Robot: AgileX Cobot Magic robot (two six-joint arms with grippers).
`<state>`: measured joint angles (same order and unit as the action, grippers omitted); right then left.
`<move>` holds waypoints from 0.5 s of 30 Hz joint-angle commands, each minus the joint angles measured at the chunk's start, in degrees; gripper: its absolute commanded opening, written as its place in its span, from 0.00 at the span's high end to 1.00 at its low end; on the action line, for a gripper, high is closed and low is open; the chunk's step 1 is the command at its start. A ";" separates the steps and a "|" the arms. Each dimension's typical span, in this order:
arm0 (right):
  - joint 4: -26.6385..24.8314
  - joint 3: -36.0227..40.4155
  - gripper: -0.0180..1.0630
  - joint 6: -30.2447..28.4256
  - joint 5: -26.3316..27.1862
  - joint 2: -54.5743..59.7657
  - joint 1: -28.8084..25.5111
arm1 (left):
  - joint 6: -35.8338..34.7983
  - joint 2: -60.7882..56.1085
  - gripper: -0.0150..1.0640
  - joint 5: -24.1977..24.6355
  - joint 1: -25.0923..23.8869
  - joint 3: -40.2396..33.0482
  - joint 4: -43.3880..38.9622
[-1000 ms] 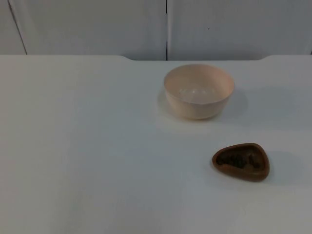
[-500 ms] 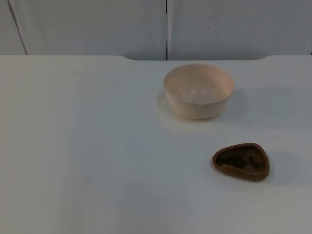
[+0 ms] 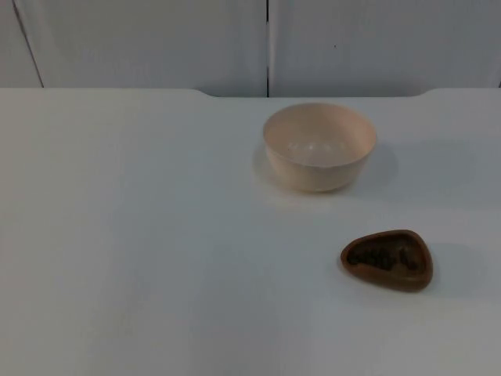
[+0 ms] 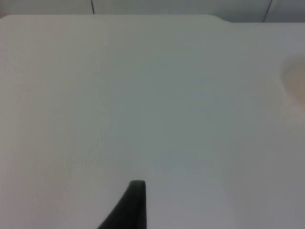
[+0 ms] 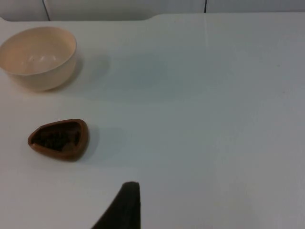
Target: Pick up the bowl with the left hand and pour the coffee beans from the cup into the bowl with the right hand.
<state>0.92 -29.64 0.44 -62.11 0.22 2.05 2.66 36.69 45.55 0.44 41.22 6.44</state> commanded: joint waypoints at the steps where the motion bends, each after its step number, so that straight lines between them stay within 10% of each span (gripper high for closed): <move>1: 0.12 0.16 0.01 -0.06 0.36 -0.22 -0.37 | 0.42 0.93 0.01 -1.69 0.14 0.40 1.20; 15: 0.22 0.16 0.01 -0.06 0.36 -0.22 -0.37 | 7.17 8.45 0.01 -2.90 0.14 5.35 8.27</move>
<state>0.92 -29.64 0.44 -62.11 0.22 2.05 8.44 44.09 43.35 0.44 45.06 12.60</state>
